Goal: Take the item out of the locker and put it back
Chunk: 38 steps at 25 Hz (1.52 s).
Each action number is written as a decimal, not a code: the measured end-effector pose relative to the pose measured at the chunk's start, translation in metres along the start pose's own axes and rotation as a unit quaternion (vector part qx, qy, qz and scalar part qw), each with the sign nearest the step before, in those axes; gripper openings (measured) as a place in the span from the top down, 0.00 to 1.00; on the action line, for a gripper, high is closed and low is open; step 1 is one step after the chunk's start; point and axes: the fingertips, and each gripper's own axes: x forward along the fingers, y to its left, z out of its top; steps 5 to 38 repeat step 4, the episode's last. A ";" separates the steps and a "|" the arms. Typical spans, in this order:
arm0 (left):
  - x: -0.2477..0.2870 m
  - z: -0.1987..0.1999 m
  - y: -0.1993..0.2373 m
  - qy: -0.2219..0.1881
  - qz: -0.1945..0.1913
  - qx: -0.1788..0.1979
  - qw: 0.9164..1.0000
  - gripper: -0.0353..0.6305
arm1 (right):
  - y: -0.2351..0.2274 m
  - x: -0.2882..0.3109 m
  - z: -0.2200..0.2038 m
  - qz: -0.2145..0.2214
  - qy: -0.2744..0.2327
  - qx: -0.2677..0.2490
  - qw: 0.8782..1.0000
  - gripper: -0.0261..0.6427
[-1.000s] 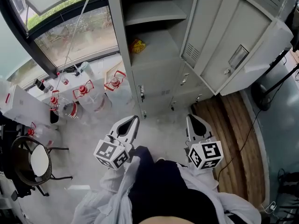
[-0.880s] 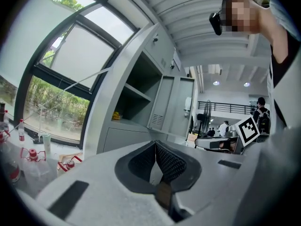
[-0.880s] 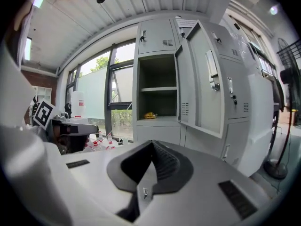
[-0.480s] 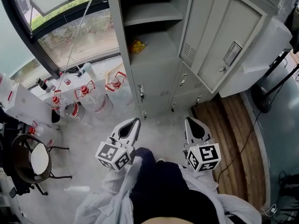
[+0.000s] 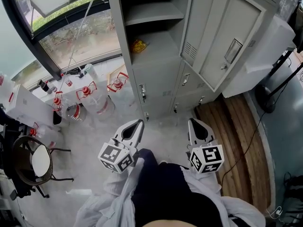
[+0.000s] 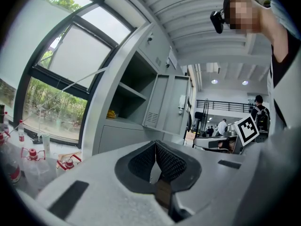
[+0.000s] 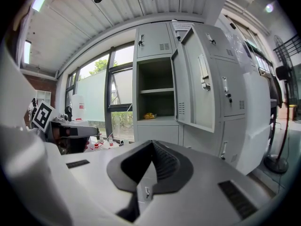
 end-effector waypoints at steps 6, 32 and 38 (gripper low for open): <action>-0.002 -0.004 -0.002 0.004 0.001 -0.002 1.000 0.94 | 0.002 -0.001 -0.003 0.003 0.002 0.002 1.000 0.96; -0.002 -0.004 -0.002 0.004 0.001 -0.002 1.000 0.94 | 0.002 -0.001 -0.003 0.003 0.002 0.002 1.000 0.96; -0.002 -0.004 -0.002 0.004 0.001 -0.002 1.000 0.94 | 0.002 -0.001 -0.003 0.003 0.002 0.002 1.000 0.96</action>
